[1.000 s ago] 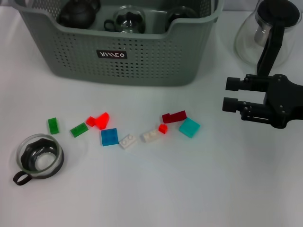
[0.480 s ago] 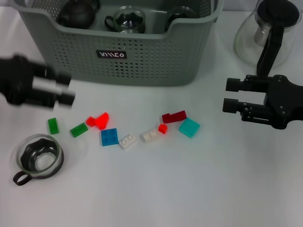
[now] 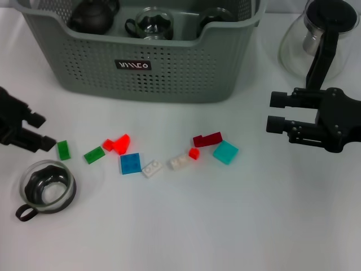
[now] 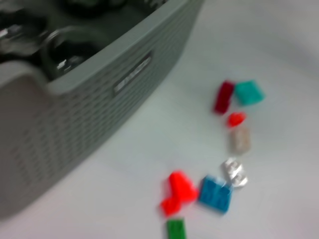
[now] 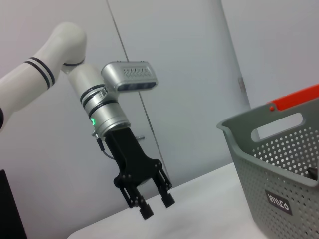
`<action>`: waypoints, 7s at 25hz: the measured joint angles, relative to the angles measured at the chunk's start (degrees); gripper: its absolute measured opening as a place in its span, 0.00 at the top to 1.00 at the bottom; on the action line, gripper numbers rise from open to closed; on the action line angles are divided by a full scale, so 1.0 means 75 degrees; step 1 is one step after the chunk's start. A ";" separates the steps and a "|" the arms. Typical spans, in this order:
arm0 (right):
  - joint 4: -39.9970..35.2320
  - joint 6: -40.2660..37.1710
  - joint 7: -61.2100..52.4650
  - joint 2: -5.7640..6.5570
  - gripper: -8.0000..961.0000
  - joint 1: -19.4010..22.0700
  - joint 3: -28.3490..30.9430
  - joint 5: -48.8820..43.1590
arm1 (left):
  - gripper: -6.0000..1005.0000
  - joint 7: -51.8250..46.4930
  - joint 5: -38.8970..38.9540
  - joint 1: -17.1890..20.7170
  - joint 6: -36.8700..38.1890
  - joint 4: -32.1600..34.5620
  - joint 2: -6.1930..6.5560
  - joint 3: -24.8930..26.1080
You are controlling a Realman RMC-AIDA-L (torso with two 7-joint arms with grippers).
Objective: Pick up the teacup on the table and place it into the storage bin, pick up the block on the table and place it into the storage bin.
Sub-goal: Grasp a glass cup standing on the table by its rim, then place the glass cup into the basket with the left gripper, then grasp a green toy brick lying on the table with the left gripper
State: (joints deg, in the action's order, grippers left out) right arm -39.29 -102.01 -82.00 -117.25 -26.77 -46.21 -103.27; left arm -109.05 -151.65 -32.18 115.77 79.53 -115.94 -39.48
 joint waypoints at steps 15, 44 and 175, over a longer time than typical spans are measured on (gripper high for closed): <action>0.0000 0.0038 0.0023 -0.0023 0.36 -0.0039 -0.0033 0.0001 | 0.40 -0.0597 -0.1607 0.0337 -0.1020 0.0282 -0.0703 -0.1736; 0.0000 0.0032 0.0023 -0.0035 0.36 -0.0034 -0.0038 0.0000 | 0.52 -0.1093 -0.1625 0.0393 -0.2328 -0.1178 -0.0609 -0.2352; 0.0211 0.0205 0.0140 -0.0087 0.36 -0.0153 0.0032 0.0047 | 0.50 -0.1318 0.8813 -0.0726 -0.2919 -0.3444 0.0563 0.1294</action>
State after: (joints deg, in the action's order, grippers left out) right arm -37.70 -100.47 -80.95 -117.89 -27.92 -45.97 -102.92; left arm -118.94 -85.55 -37.62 93.88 53.69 -111.72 -29.78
